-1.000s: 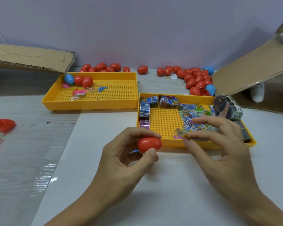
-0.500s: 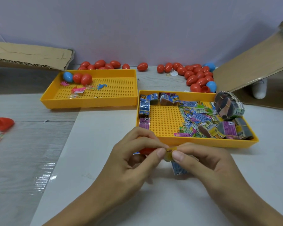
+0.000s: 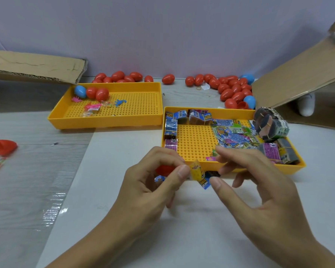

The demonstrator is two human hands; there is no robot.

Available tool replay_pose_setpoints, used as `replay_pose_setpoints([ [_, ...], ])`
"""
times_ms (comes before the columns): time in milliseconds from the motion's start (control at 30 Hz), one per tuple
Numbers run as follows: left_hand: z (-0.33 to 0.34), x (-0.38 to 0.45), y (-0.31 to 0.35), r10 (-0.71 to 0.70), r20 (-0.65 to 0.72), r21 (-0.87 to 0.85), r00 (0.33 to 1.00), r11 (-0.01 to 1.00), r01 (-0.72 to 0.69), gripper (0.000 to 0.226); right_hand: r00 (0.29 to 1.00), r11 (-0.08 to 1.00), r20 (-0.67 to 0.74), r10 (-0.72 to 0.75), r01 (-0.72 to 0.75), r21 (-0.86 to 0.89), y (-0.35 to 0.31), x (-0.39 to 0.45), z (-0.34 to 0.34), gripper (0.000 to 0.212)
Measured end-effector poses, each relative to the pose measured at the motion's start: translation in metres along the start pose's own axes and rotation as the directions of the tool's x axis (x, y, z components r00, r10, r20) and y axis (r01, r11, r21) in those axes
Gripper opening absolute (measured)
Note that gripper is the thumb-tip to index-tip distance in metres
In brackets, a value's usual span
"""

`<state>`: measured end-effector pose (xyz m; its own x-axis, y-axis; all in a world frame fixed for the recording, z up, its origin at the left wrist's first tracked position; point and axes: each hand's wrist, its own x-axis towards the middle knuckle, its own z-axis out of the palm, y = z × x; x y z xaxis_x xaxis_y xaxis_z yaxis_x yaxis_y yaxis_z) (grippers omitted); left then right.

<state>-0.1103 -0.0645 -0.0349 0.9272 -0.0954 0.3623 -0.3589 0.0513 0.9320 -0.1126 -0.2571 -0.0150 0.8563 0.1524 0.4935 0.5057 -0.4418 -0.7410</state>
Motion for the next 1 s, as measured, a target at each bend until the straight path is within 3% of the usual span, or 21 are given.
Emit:
replay_pose_setpoints([
  [67,0.001,0.000,0.002,0.004,0.013,0.003,1.000,1.000,-0.004,0.017,0.998,0.996,0.055,0.012,-0.016,0.088,-0.004,-0.001,-0.001,0.042],
  [167,0.001,-0.001,0.004,0.022,0.007,0.052,1.000,0.998,-0.022,0.023,0.974,0.922,0.142,0.179,-0.216,0.320,-0.010,-0.003,0.001,0.030],
  [233,0.001,-0.002,0.004,0.069,-0.019,0.121,0.997,0.990,-0.066,0.014,0.929,0.863,0.181,0.323,-0.368,0.346,-0.010,-0.004,0.000,0.030],
  [300,0.002,-0.004,0.005,0.147,-0.017,0.192,0.989,0.971,-0.141,0.008,0.897,0.848,0.238,0.373,-0.434,0.305,-0.012,-0.003,0.000,0.037],
  [433,0.005,-0.006,0.007,0.243,0.030,0.292,0.970,0.926,-0.241,0.009,0.886,0.848,0.290,0.361,-0.441,0.292,-0.019,-0.001,0.001,0.031],
  [533,0.005,-0.006,0.008,0.258,0.046,0.315,0.965,0.913,-0.259,0.010,0.850,0.786,0.357,0.388,-0.507,0.353,-0.018,0.001,0.000,0.014],
  [600,0.006,-0.007,0.009,0.260,0.054,0.323,0.964,0.909,-0.263,0.010,0.813,0.717,0.424,0.399,-0.565,0.407,-0.018,0.004,-0.002,0.014],
  [700,0.005,-0.007,0.008,0.256,0.092,0.332,0.962,0.903,-0.272,0.008,0.798,0.699,0.462,0.387,-0.581,0.417,-0.016,0.005,-0.004,0.022],
  [1000,0.004,-0.009,0.012,0.217,0.147,0.286,0.965,0.925,-0.251,0.020,0.839,0.682,0.332,0.432,-0.544,0.489,-0.009,0.003,-0.001,0.010],
])
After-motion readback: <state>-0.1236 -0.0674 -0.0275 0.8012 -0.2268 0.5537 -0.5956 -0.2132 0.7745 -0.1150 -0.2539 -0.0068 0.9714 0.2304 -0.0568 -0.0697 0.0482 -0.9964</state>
